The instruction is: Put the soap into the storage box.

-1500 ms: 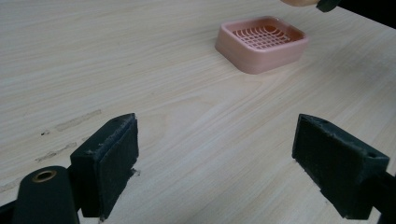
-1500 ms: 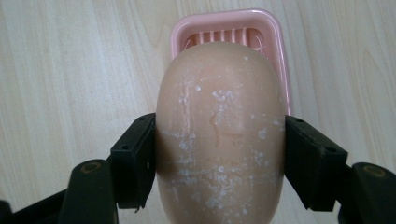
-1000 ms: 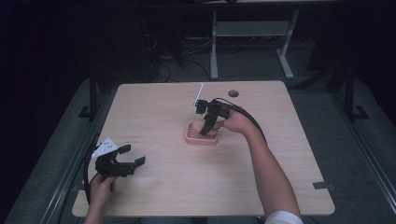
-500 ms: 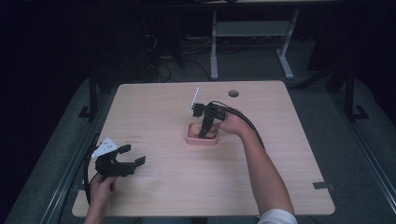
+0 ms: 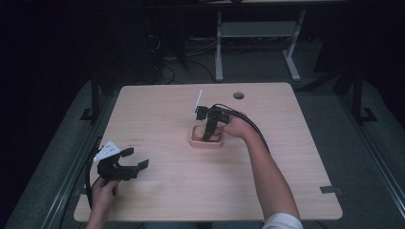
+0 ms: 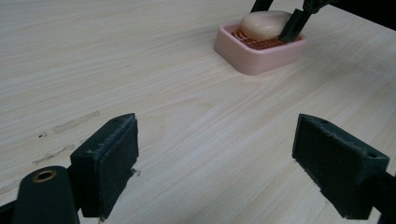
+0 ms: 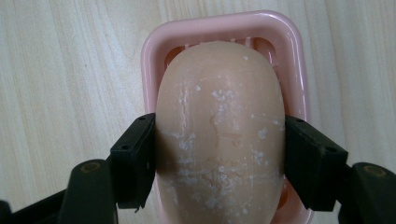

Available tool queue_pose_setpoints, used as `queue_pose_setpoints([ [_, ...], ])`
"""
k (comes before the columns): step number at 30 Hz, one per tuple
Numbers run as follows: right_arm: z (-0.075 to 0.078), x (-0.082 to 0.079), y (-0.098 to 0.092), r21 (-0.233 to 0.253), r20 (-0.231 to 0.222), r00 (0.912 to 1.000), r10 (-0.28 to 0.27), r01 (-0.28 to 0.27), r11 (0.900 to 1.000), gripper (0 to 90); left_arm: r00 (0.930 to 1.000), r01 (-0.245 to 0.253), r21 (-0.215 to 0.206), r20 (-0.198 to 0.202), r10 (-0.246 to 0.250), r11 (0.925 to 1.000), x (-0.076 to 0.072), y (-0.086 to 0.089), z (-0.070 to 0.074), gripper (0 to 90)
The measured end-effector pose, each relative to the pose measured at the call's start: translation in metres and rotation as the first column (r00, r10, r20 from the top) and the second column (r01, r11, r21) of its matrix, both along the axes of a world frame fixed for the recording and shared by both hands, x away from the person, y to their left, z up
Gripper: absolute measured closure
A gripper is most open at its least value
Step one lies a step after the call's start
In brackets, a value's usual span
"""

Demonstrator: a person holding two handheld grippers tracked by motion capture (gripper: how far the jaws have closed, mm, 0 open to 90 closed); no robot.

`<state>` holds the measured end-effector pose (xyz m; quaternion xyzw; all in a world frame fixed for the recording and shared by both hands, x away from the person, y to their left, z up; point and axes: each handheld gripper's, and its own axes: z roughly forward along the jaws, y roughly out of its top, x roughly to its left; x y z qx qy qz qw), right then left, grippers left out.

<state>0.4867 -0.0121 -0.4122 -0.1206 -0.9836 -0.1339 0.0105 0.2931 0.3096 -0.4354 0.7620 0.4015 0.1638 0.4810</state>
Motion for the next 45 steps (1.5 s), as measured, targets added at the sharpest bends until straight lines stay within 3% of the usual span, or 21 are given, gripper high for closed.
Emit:
queue_pose_setpoints([
  [45, -0.0019, -0.0001, -0.0004, -0.005, -0.002, 1.0000, -0.004, 0.004, 1.000, 31.2, 1.0000, -0.003, 0.001, -0.001, 0.003, 1.0000, 0.0003, 0.0005, 0.0001, 14.2],
])
